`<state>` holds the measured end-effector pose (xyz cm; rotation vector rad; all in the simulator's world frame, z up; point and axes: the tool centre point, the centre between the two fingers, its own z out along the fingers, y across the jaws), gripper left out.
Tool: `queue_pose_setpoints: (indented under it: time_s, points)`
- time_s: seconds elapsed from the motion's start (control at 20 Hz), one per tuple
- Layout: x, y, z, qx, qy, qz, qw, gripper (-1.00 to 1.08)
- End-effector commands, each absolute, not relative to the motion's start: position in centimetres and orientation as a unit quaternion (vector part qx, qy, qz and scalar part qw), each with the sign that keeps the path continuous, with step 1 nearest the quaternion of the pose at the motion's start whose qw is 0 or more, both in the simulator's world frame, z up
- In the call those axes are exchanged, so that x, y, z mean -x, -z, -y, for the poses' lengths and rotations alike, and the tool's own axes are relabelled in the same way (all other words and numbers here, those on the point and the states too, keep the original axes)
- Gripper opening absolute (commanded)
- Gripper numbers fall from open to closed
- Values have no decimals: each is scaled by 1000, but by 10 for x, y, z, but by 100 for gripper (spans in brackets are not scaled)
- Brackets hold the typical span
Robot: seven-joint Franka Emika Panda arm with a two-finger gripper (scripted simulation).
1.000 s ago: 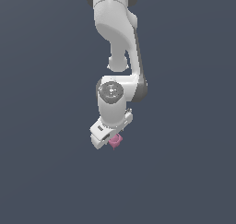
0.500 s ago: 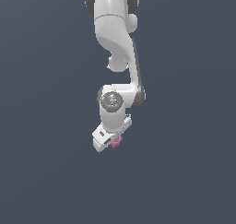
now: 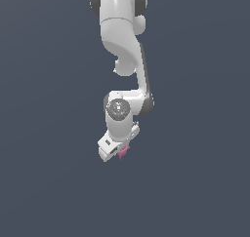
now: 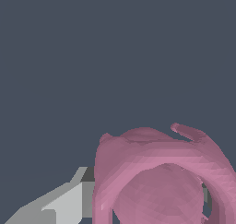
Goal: Pick up the object and move it to a goal position.
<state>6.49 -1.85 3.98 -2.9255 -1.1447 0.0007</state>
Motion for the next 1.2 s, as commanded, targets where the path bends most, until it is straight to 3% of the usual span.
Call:
queue_pose_setpoints:
  time_s: [0.0, 0.6, 1.15]
  points:
    - [-65, -40, 18, 931, 0, 364, 0, -100]
    - [-58, -46, 3, 931, 0, 364, 0, -100]
    - [-18, -82, -80, 931, 0, 364, 0, -100]
